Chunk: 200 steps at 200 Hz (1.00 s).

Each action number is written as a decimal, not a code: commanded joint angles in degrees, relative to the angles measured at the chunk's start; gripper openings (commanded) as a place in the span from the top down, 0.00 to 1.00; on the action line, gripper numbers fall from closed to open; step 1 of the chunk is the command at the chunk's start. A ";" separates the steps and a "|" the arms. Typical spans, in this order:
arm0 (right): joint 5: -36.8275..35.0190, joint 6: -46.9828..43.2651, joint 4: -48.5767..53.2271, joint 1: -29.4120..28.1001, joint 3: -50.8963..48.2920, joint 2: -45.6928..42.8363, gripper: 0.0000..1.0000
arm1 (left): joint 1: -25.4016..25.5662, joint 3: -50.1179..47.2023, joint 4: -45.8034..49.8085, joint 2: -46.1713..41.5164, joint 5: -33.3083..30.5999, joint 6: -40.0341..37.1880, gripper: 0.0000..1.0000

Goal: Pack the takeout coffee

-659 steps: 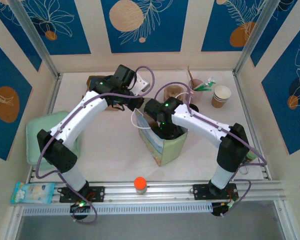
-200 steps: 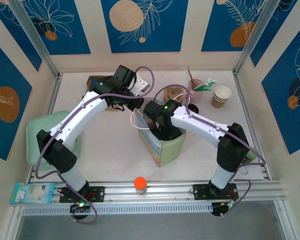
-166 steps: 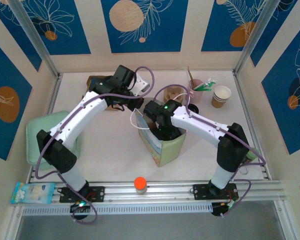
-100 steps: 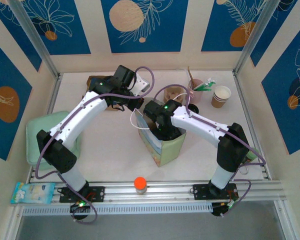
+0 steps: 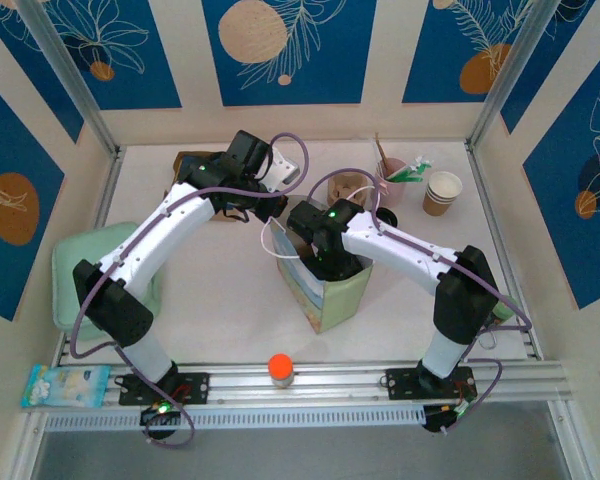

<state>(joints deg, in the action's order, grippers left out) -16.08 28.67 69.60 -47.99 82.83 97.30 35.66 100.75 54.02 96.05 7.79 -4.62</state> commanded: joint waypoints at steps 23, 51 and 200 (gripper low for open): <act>-0.19 -0.63 0.53 0.30 0.18 -1.74 0.70 | 0.16 -0.82 1.33 -1.16 -0.76 -0.83 0.94; -0.16 -0.72 0.53 0.28 0.22 -1.67 0.70 | 0.19 -0.89 1.32 -1.19 -0.83 -0.79 0.94; -0.10 -0.59 0.18 0.39 -0.31 -1.88 0.70 | 0.15 -1.42 1.00 -1.46 -0.72 -0.74 0.94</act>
<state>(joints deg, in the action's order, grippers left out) -16.10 28.49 69.58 -47.88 82.83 97.30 35.66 100.36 53.56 95.96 7.77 -4.62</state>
